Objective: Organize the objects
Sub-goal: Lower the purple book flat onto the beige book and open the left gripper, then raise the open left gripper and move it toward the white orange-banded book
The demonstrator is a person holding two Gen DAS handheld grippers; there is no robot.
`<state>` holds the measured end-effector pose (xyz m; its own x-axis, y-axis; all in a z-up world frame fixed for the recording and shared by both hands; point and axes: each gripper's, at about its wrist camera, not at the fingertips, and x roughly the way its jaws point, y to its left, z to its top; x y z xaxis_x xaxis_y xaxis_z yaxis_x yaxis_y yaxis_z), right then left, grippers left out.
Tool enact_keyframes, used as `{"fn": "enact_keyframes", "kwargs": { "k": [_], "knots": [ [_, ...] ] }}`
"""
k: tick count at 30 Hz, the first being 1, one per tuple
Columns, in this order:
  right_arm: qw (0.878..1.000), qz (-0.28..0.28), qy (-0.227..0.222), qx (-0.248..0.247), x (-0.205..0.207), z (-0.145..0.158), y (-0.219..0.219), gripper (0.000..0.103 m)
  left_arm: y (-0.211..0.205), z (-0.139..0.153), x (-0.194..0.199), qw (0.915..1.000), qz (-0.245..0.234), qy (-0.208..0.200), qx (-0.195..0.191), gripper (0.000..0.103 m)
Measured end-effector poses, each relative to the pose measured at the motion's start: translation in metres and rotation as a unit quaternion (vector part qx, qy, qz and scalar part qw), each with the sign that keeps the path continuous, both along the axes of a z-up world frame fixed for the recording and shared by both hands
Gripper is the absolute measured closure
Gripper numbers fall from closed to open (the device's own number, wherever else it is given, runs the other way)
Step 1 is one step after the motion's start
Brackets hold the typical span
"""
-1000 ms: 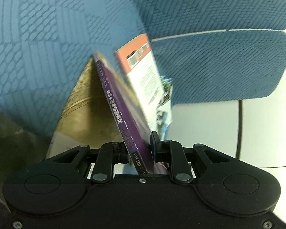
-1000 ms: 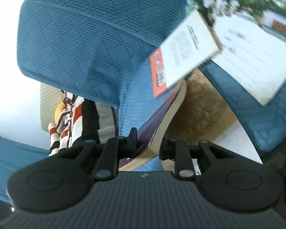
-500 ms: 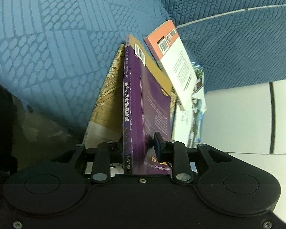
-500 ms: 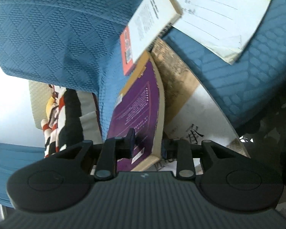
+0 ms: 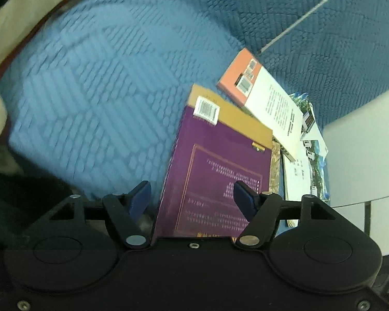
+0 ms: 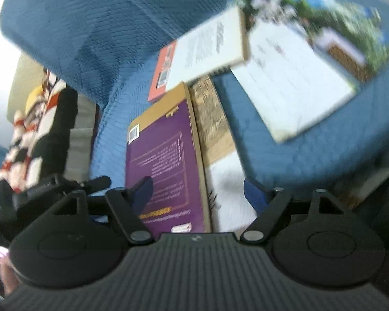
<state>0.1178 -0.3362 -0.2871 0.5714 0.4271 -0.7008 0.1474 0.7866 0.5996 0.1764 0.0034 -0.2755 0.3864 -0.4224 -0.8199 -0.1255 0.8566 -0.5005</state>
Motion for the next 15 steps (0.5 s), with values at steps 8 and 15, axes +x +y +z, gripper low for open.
{"fn": "enact_keyframes", "kwargs": {
  "k": [8, 15],
  "knots": [
    [0.992, 0.063, -0.071, -0.081, 0.033, -0.001, 0.032, 0.031, -0.026, -0.002, 0.024, 0.9974, -0.033, -0.034, 0.055, 0.064],
    [0.991, 0.074, -0.063, -0.094, 0.051, -0.017, 0.047, 0.059, -0.032, -0.015, 0.034, 0.9952, -0.038, -0.036, 0.083, 0.075]
  ]
}}
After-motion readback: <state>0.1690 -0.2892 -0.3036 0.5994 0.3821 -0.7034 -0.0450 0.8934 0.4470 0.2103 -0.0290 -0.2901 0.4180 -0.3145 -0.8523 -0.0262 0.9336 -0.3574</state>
